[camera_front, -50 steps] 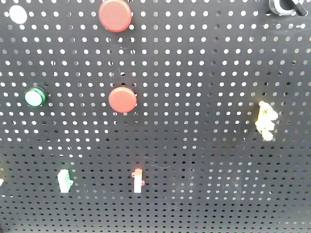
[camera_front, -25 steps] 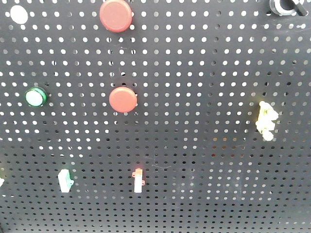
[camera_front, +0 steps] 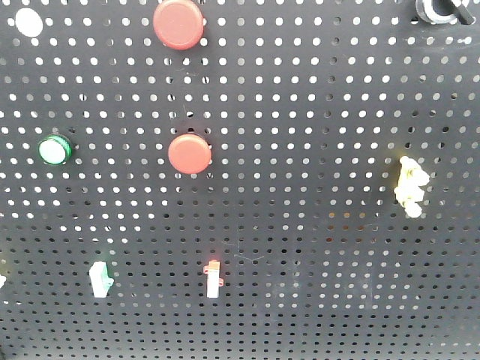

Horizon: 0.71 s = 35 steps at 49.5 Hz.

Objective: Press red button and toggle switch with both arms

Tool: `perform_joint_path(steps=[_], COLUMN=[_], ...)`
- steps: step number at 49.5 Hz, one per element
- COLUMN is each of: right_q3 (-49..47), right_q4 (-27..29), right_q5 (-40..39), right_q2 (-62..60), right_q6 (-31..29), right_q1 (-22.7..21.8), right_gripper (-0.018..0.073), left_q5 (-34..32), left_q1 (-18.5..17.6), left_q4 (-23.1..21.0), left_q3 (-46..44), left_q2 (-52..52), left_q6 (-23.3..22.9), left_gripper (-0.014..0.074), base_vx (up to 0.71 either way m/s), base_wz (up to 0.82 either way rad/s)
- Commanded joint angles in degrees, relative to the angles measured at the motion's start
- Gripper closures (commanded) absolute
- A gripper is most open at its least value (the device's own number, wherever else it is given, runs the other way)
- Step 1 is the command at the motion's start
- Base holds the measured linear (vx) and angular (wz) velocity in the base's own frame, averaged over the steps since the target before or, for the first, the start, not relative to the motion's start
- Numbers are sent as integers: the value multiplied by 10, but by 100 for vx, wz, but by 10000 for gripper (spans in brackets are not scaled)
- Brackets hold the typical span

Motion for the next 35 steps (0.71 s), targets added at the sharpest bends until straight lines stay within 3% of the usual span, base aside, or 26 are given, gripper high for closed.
perform_joint_path(steps=[1,35], right_q3=[-15,-15], right_q4=[9,6], right_q5=[-30,-33], right_q2=[9,9], right_q6=[1,-3], right_q1=[-4,-4], right_gripper=[562,562], left_q5=[-42,-42], left_q1=[1,1], left_q4=[0,0], left_q3=[19,19], left_q2=[-9,-9], left_q6=[-7,-7], left_gripper=[594,594], base_vx=[0,0], base_wz=[0,0])
